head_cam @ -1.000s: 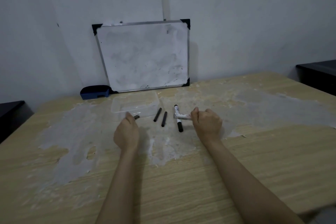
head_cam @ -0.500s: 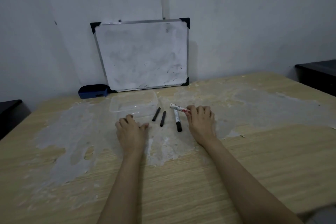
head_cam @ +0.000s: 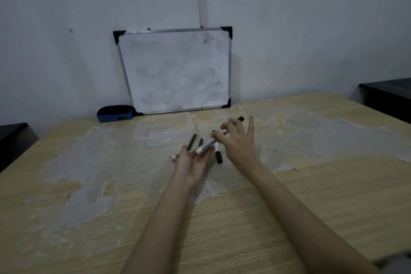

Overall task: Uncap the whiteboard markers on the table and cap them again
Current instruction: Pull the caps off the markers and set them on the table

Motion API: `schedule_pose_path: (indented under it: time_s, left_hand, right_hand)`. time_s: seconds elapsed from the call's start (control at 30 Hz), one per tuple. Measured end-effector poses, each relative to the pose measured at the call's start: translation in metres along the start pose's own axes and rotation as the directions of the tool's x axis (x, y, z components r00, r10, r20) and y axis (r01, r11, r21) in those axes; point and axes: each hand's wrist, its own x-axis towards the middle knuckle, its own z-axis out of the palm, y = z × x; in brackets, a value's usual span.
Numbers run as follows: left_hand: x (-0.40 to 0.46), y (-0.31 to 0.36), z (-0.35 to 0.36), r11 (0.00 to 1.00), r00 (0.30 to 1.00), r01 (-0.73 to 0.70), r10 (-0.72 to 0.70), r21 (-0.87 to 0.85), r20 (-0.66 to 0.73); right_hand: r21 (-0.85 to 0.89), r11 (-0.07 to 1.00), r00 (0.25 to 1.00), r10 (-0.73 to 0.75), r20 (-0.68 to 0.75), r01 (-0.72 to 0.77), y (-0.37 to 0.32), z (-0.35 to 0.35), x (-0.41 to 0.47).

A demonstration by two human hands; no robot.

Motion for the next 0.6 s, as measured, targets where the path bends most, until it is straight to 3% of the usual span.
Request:
schedule_pose_path:
  time_s: [0.13,0.27,0.4,0.6]
  left_hand:
    - [-0.001,0.000,-0.001,0.997,0.997,0.060,-0.063,-0.047,-0.051]
    - [0.000,0.003,-0.004,0.996,0.994,0.078,-0.082,-0.053,-0.067]
    - [0.001,0.004,-0.007,0.999,0.998,0.035,-0.036,-0.032,-0.050]
    - [-0.003,0.013,-0.007,0.973,0.997,-0.032,0.046,0.229,-0.055]
  right_hand:
    - [-0.130,0.955,0.963,-0.271,-0.007,0.267,0.005,-0.002,0.011]
    - [-0.246,0.892,0.911,-0.407,-0.069,0.380,0.012,-0.006,0.028]
    - [-0.220,0.920,0.928,-0.355,-0.115,0.325,0.014,-0.006,0.034]
    - [-0.079,0.992,0.991,-0.101,-0.087,0.094,0.014,0.003,0.022]
